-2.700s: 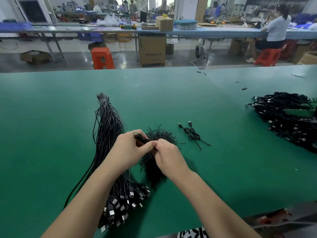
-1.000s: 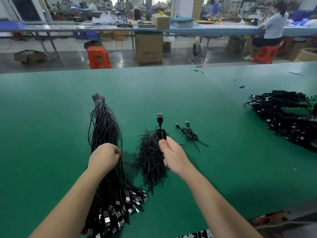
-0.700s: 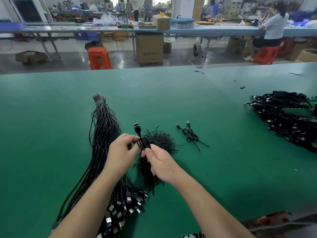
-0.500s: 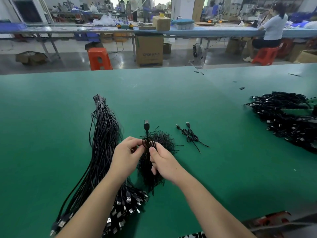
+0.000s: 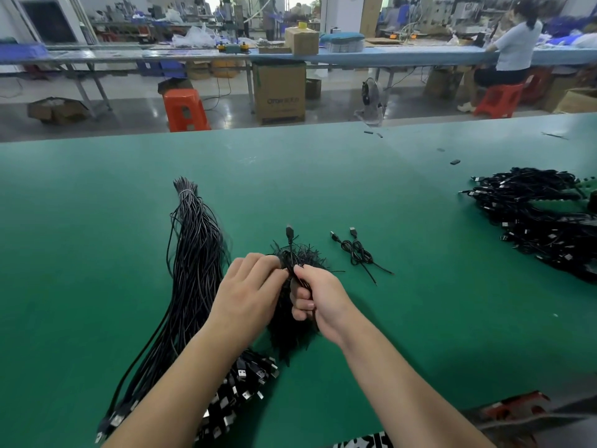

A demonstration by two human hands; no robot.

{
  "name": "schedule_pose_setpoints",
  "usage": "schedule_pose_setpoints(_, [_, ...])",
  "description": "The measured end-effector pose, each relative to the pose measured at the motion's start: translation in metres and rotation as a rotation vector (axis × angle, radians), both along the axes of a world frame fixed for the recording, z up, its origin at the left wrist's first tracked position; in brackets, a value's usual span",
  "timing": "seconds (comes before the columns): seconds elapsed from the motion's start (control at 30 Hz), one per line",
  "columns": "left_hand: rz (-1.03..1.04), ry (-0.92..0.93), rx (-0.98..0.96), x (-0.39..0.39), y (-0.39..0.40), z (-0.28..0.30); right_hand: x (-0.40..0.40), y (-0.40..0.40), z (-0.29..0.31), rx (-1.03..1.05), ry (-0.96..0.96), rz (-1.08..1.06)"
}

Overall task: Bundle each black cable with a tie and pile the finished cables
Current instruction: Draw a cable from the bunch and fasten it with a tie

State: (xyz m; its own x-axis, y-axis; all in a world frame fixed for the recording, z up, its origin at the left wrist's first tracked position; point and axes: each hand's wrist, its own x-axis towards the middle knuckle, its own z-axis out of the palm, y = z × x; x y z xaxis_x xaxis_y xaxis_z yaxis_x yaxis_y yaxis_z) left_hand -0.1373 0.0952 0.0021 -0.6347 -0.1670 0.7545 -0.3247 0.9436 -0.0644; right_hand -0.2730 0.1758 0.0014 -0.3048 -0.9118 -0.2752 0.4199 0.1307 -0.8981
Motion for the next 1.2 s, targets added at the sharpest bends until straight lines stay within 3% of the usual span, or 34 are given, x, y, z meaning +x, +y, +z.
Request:
schedule_pose_setpoints(0.17, [-0.143,-0.069,0.018,-0.002,0.003,-0.001,-0.003,-0.001,0.009,0.069,0.029,0.065])
schedule_pose_setpoints(0.27, [-0.12,-0.117,0.106,-0.003,0.002,0.003,-0.002,0.001,0.008,0.105,0.057,0.102])
schedule_pose_setpoints(0.63, [0.063,0.137,0.813,-0.007,0.014,0.022,0.007,0.002,0.004,0.013,0.328,0.153])
schedule_pose_setpoints(0.77, [0.097,0.173,0.929,-0.009,0.011,0.024,0.009,0.006,0.0,-0.015,0.902,0.091])
schedule_pose_setpoints(1.0, [0.148,0.035,1.149,-0.01,0.002,0.023,0.003,0.012,0.005,0.009,1.496,0.168])
schedule_pose_setpoints(1.1, [0.117,-0.006,1.284,-0.01,-0.003,0.023,0.005,0.013,0.005,0.019,1.615,0.201])
schedule_pose_setpoints(1.2, [0.098,0.03,1.377,-0.011,-0.002,0.024,0.006,0.011,0.003,0.066,1.575,0.192])
